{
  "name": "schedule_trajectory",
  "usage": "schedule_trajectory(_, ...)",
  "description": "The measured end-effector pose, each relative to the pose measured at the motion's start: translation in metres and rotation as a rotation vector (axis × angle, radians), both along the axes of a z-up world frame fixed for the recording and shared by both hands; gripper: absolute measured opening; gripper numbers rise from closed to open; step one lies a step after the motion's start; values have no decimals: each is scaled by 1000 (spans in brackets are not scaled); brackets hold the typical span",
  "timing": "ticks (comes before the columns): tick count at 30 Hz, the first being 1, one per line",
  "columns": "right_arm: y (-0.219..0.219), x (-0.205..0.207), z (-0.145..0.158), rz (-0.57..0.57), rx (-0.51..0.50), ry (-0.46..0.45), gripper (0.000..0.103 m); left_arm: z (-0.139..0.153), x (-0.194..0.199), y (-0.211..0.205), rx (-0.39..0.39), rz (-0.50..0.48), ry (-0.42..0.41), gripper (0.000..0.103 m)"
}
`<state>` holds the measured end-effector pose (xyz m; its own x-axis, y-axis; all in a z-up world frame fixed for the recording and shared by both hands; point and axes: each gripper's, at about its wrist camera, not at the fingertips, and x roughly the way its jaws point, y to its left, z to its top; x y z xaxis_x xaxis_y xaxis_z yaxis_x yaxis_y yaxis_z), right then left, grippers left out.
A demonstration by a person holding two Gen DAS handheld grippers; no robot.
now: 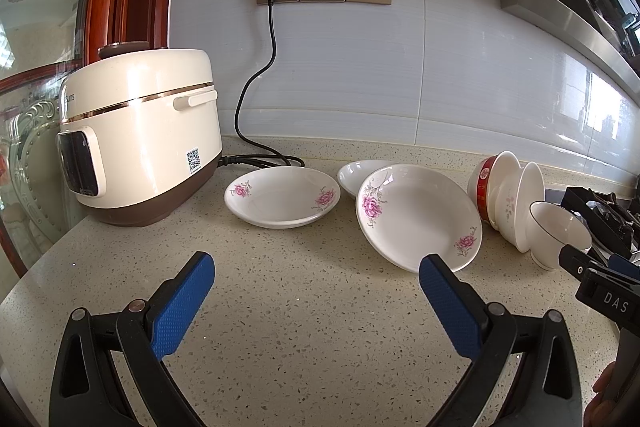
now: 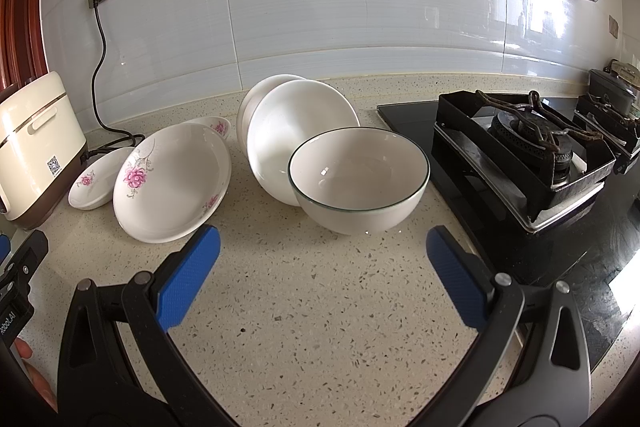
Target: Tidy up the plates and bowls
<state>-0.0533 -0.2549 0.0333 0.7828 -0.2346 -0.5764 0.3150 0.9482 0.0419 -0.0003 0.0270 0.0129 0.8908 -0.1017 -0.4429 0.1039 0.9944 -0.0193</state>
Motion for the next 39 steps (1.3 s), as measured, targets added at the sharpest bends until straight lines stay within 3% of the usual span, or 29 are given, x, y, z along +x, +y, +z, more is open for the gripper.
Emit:
schedule_trajectory(7, -2, 1, -1, 2, 17, 2, 103, -1, 3, 0, 1, -5, 16, 103)
schedule_trajectory(13, -11, 15, -9, 85, 195, 74, 103, -2, 10, 5, -27, -31, 55, 103)
schedule_trajectory(22, 11, 49, -4, 226, 452, 127, 103, 16, 59, 22, -257, -138, 213, 103)
schedule_trajectory(26, 22, 78, -23, 226, 525, 181, 102, 4, 88, 23, -325, -163, 266, 94)
schedule_trajectory(34, 47, 122, -51, 228, 517, 230, 90, -30, 127, 20, -429, -189, 367, 77)
schedule_trajectory(39, 56, 137, -51, 216, 461, 232, 84, -42, 141, 16, -447, -206, 430, 55)
